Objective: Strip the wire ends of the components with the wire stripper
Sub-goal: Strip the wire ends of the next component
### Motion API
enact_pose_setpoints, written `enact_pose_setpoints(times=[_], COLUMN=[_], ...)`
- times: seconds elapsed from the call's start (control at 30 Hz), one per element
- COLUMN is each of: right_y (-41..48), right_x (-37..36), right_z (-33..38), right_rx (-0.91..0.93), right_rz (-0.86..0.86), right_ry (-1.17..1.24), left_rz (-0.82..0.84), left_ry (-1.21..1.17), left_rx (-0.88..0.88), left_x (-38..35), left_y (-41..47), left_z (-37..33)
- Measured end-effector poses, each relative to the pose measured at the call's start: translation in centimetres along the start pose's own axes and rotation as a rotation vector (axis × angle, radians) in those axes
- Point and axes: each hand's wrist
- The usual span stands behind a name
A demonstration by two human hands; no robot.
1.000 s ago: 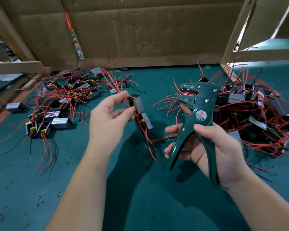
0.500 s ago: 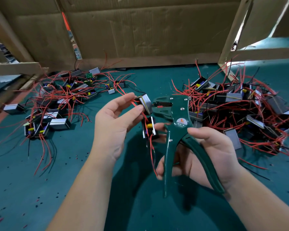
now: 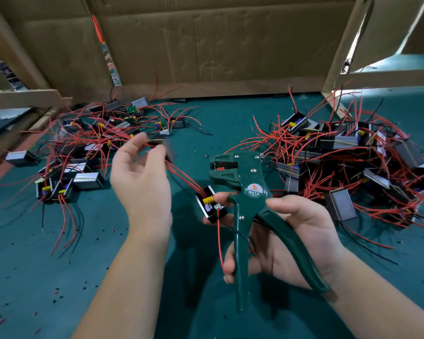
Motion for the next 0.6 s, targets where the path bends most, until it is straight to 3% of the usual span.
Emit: enact_pose_setpoints(times=[0.1, 0.3, 0.5, 0.53, 0.6], right_y=[-0.2, -0.4, -0.6, -0.7, -1.0], right_x=[-0.1, -0.2, -0.2, -0.1, 0.1], right_z=[0.1, 0.6, 1.1, 1.2, 1.4], right_rx=[0.025, 0.169, 0.324, 0.333, 0.337], right_rz=[-0.043, -0.116, -0.138, -0.142, -0.151], right_ry=[-0.021, -0.028, 0.002, 0.016, 0.028], left_rz=[-0.132, -0.171, -0.054, 0.000, 0.270], left_ry=[-0.006, 0.160, 0.402, 0.461, 0.532], left_rx=[0.058, 0.191, -0.307, -0.396, -0.539], left_x=[0.5, 1.2, 0.4, 0.4, 0.5], left_y=[0.9, 1.6, -1.0, -1.2, -1.6], left_z=[-0.1, 0.0, -0.9, -1.0, -1.1])
Point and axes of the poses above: each hand's wrist, its own y-axis towards the middle knuckle, its own x-axis out of the back of the hand, z = x × y, and after that the axes turned 1 degree about -x, right-handed
